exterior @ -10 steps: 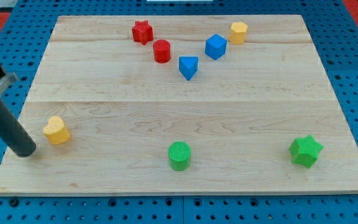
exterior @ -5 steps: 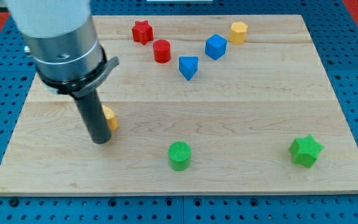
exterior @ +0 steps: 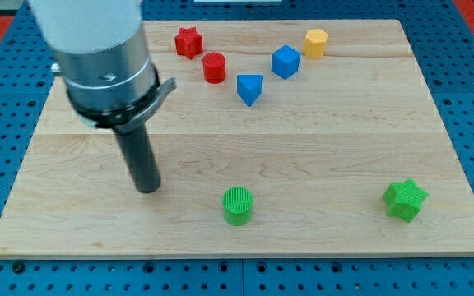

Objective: Move yellow heart to the bottom of blue triangle

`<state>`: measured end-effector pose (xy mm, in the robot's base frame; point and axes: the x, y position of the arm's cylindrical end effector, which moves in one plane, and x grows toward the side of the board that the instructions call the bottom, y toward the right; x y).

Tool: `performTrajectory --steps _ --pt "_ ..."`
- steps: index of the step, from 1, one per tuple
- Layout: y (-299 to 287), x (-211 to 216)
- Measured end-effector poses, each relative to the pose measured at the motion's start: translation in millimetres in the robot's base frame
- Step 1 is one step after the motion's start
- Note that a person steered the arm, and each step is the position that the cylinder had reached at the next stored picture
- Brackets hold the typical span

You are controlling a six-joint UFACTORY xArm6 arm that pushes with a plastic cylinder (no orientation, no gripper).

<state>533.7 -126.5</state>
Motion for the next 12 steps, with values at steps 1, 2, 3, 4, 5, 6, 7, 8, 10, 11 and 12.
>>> performTrajectory --steps 1,2,3,4,5,6,7,8,10,11,12 --pt "-40 -1" --pt "-43 -17" --pt "-26 -38" --pt "35 -39" --pt "87 -40" --pt "103 -42" --pt "86 -27" --pt "51 -26" --pt "87 -51" --pt "116 -51" --pt "113 -39"
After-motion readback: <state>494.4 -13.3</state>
